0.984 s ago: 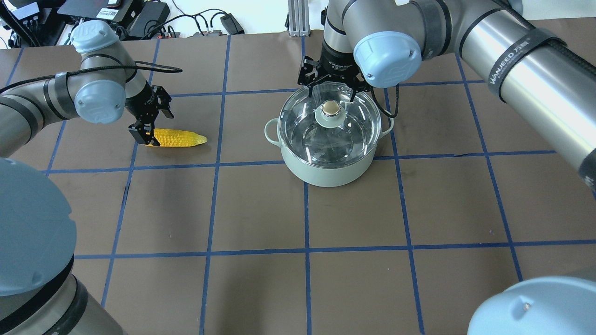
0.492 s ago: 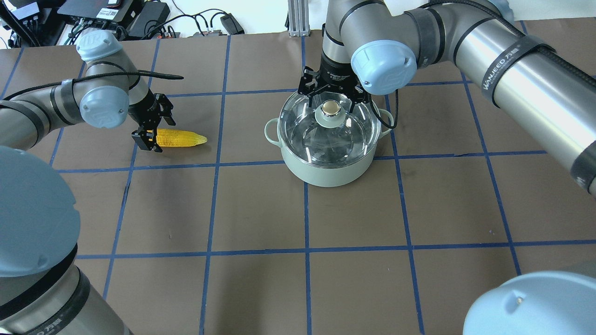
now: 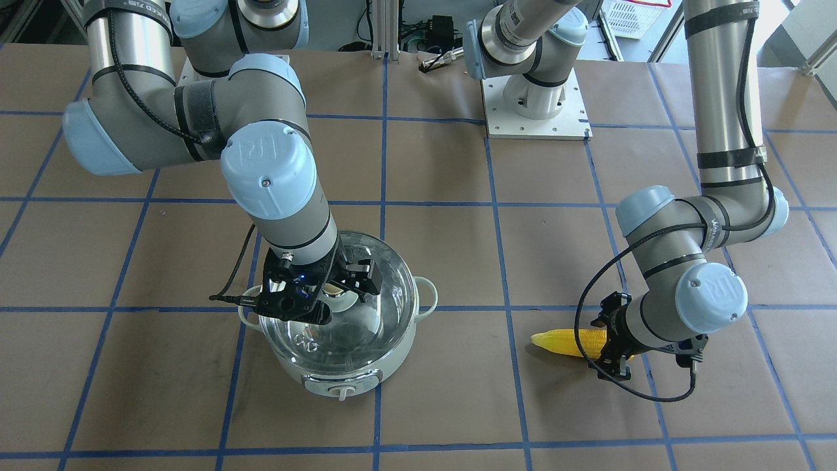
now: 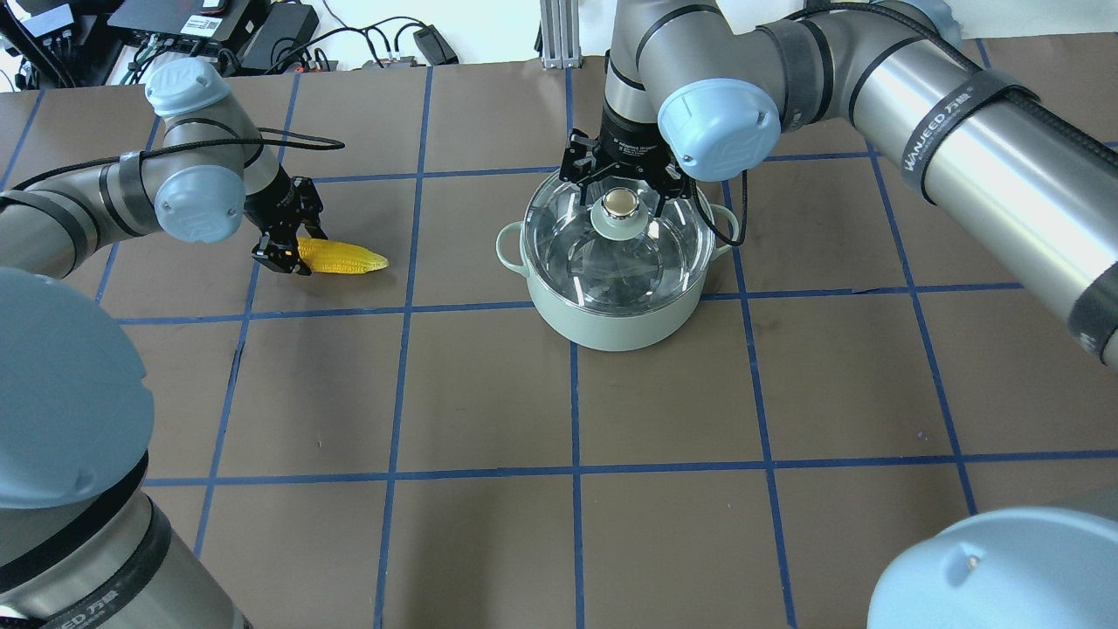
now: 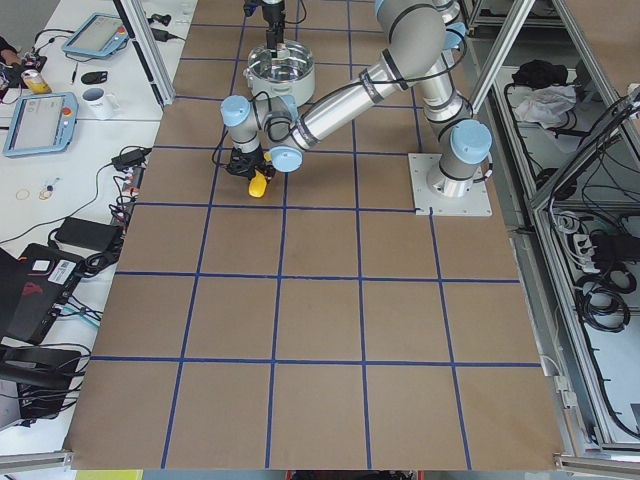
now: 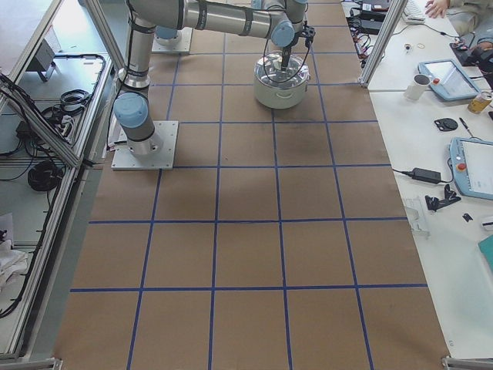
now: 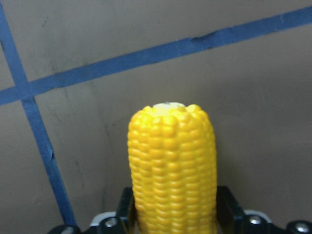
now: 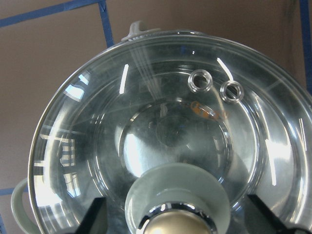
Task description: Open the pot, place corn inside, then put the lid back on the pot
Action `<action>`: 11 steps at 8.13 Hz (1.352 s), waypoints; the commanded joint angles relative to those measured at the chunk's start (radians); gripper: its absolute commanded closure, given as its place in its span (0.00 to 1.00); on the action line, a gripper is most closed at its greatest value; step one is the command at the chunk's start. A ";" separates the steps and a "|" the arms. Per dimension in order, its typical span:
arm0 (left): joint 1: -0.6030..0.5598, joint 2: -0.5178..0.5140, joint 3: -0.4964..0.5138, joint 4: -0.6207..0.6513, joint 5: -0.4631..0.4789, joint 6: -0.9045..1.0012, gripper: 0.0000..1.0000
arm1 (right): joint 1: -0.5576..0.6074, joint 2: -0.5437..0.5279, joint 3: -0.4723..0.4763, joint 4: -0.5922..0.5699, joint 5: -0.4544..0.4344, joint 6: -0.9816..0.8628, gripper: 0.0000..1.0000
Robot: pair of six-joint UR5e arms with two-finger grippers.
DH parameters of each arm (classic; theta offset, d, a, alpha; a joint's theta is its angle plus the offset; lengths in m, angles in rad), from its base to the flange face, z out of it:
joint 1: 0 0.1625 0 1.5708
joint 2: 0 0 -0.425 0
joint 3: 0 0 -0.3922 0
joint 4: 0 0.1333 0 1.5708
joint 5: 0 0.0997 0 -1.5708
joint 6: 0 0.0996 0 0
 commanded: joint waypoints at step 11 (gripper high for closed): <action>-0.021 0.222 0.008 -0.095 -0.015 -0.075 1.00 | -0.001 -0.029 -0.073 0.099 0.001 -0.015 0.83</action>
